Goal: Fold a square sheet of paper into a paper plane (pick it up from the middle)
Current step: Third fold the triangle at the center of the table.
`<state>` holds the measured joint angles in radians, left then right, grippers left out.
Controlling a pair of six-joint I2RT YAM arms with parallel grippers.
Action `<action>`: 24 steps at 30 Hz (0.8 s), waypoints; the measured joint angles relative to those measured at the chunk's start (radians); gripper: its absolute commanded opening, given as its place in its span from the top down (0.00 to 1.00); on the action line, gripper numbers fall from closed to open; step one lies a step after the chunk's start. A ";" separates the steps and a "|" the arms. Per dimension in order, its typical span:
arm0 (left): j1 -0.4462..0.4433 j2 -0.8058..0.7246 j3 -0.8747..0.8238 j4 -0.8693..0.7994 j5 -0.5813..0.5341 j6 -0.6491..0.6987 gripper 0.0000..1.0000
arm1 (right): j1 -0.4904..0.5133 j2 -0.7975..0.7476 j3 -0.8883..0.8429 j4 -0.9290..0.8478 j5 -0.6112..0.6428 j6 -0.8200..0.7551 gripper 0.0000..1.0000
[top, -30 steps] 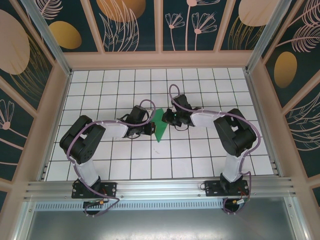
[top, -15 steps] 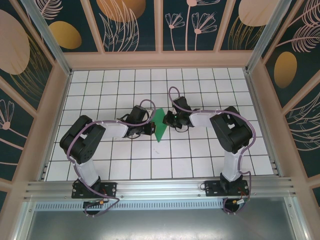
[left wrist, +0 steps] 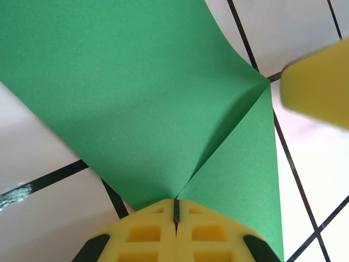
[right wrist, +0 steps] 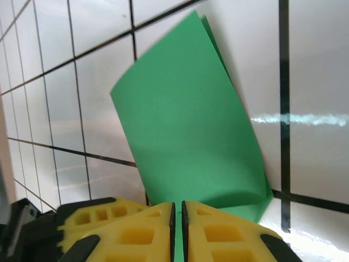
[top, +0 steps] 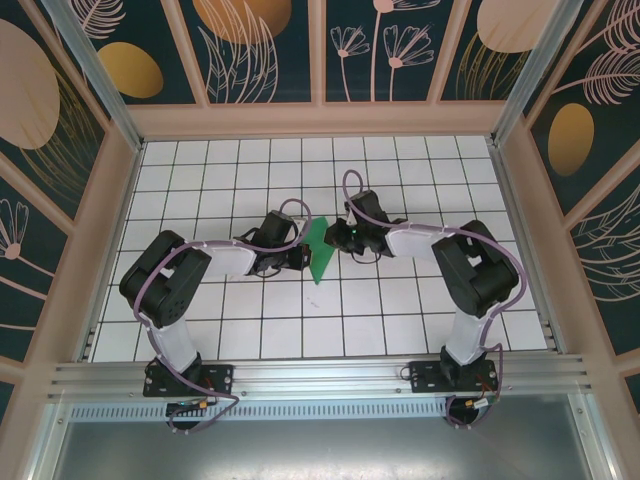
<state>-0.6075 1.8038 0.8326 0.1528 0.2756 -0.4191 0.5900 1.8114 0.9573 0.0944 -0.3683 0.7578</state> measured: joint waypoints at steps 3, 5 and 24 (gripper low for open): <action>0.000 0.000 0.000 0.000 0.000 0.000 1.00 | 0.008 0.014 -0.019 0.003 -0.003 0.008 0.84; 0.000 0.000 0.000 0.000 0.000 0.000 1.00 | 0.010 0.031 -0.022 0.006 -0.002 0.010 0.84; 0.000 0.000 0.002 -0.003 -0.001 0.000 1.00 | 0.092 -0.034 -0.064 0.032 -0.003 0.043 0.85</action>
<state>-0.6075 1.8042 0.8345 0.1497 0.2749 -0.4194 0.6823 1.7779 0.8932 0.1268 -0.3710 0.8009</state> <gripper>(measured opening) 0.068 0.157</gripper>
